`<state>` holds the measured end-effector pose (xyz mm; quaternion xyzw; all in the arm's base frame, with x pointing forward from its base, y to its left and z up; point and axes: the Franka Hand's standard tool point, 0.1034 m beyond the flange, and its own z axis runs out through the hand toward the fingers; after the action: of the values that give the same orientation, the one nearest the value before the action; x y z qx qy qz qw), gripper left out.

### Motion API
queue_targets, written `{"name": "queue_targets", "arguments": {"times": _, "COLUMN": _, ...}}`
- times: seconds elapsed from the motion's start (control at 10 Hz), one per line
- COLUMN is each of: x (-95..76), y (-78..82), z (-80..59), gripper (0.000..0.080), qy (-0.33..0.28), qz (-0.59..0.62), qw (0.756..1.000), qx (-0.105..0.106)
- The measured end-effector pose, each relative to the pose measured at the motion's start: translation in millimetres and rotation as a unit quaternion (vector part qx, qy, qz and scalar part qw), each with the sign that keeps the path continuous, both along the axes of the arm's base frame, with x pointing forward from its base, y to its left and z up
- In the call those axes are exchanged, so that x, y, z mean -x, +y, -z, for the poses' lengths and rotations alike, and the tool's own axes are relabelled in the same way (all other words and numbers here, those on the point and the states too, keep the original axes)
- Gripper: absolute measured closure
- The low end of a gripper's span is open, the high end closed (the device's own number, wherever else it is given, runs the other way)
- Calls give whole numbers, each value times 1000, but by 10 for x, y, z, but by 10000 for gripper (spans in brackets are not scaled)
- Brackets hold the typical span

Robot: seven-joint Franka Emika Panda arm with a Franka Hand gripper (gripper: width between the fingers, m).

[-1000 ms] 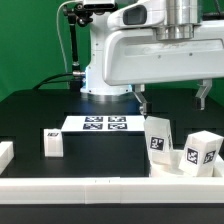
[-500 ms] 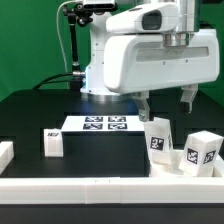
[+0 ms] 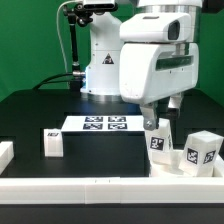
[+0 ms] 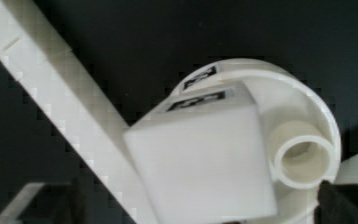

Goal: Assemble stool

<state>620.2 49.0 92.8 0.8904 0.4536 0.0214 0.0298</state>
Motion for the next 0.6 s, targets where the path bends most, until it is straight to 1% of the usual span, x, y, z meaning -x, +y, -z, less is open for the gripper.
{"name": "queue_targets", "arguments": {"times": 0.1, "x": 8, "y": -3, "z": 20, "gripper": 150, "qy": 1, "qz": 2, "qw": 1000, "qx": 0}}
{"name": "queue_targets", "arguments": {"times": 0.2, "x": 16, "y": -6, "z": 47, "gripper": 183, "qy": 3, "qz": 5, "qw": 1000, "qx": 1}}
{"name": "queue_targets", "arguments": {"times": 0.3, "x": 21, "y": -7, "z": 74, "gripper": 316, "qy": 3, "qz": 9, "qw": 1000, "qx": 1}}
{"name": "queue_targets", "arguments": {"times": 0.4, "x": 21, "y": -10, "z": 81, "gripper": 316, "qy": 3, "qz": 9, "qw": 1000, "qx": 1}}
{"name": "queue_targets", "arguments": {"times": 0.5, "x": 20, "y": -17, "z": 80, "gripper": 465, "qy": 3, "qz": 10, "qw": 1000, "qx": 2}}
{"name": "queue_targets", "arguments": {"times": 0.6, "x": 20, "y": -20, "z": 80, "gripper": 464, "qy": 3, "qz": 10, "qw": 1000, "qx": 1}}
